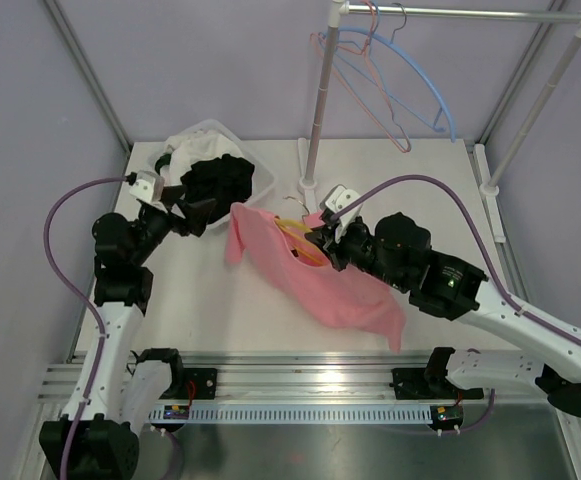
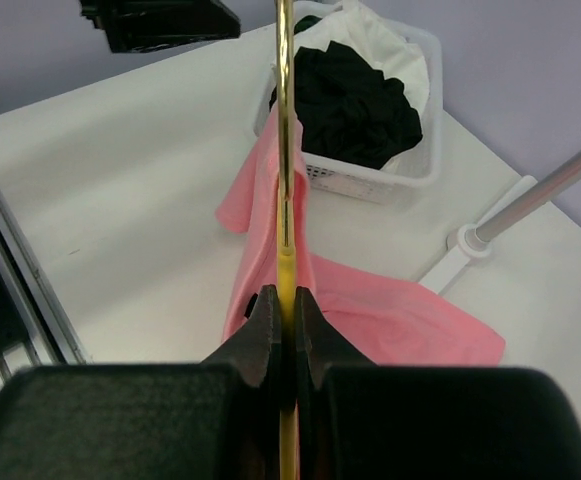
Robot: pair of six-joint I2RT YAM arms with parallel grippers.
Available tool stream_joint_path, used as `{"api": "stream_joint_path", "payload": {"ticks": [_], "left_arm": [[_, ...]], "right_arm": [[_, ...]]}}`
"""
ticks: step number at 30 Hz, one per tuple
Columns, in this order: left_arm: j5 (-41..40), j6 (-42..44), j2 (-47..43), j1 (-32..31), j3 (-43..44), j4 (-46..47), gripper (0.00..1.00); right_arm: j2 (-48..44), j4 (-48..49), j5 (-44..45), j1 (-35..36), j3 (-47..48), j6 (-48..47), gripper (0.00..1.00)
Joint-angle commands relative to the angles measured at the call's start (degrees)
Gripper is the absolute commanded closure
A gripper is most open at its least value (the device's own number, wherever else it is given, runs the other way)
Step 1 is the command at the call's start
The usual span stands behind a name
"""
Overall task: Remove the t-shirt from the hanger
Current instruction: Remove the tshirt from the hanger
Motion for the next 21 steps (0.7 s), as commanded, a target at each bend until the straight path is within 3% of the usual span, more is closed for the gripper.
{"api": "stream_joint_path", "payload": {"ticks": [1, 7, 10, 13, 21], "left_arm": [[3.0, 1.2, -5.1, 0.1, -3.0, 8.4, 0.2], [14.7, 2.0, -8.8, -0.8, -6.1, 12.8, 0.16], [18.0, 4.5, -10.4, -4.4, -7.3, 13.3, 0.12], [16.9, 10.5, -13.0, -9.6, -8.3, 10.5, 0.09], [6.4, 27.2, -18.9, -24.6, -12.4, 4.6, 0.02]], "right_arm": [[-0.8, 7.9, 4.1, 0.3, 3.4, 2.2, 1.0], [2.8, 13.3, 7.1, 0.3, 4.0, 4.2, 1.0], [5.7, 17.9, 8.5, 0.3, 4.2, 4.8, 1.0], [9.1, 22.4, 9.4, 0.3, 4.9, 5.1, 1.0], [18.3, 23.3, 7.0, 0.3, 10.5, 7.0, 1.0]]}}
